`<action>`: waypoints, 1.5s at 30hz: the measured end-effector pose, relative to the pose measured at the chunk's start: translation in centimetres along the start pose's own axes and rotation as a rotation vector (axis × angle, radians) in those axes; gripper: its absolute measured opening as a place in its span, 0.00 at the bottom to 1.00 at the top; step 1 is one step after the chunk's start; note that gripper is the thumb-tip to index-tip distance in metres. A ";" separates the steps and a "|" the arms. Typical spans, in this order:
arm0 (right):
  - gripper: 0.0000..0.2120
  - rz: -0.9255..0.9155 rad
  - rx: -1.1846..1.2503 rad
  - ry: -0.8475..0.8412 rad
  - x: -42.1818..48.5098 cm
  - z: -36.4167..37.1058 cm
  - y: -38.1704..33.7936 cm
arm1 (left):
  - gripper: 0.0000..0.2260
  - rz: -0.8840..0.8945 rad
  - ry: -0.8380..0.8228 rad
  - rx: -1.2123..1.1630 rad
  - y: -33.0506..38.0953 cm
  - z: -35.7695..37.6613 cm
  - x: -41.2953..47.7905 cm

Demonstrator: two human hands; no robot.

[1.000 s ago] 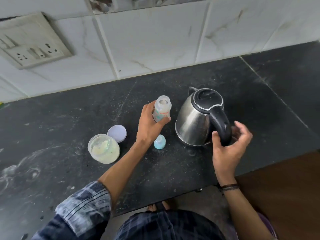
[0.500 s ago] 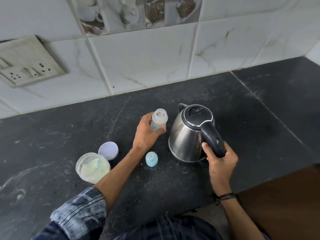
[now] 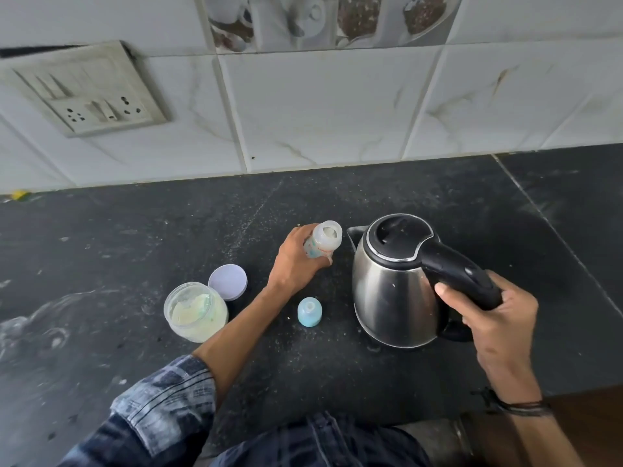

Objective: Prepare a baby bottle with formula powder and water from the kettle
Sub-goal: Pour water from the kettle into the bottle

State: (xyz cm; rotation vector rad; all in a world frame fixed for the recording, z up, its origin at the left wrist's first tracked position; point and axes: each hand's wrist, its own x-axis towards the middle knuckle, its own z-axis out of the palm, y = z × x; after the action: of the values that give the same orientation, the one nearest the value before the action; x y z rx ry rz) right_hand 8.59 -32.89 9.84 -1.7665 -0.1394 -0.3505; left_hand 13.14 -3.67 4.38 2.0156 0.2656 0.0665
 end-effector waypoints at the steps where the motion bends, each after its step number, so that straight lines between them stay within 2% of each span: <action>1: 0.08 -0.008 -0.009 -0.020 0.2 0.1 -0.4 | 0.27 0.005 -0.004 0.001 0.0 0.0 0.1; 7: 0.09 0.000 -0.044 -0.089 0.8 1.0 -2.1 | 0.28 0.028 -0.006 0.018 -0.2 -0.2 0.3; 26: 0.14 0.075 -0.200 -0.151 2.4 2.9 -3.9 | 0.28 -0.012 0.005 0.001 -1.8 -1.3 -0.3; 45: 0.17 0.067 -0.343 -0.290 5.1 2.7 -5.6 | 0.29 -0.033 -0.017 0.006 -2.6 -0.9 -0.6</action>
State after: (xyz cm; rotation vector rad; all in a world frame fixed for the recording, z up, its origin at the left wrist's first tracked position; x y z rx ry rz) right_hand 12.25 -29.46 16.14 -2.1511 -0.2367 -0.0685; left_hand 11.96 -1.96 2.48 2.0161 0.2889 0.0274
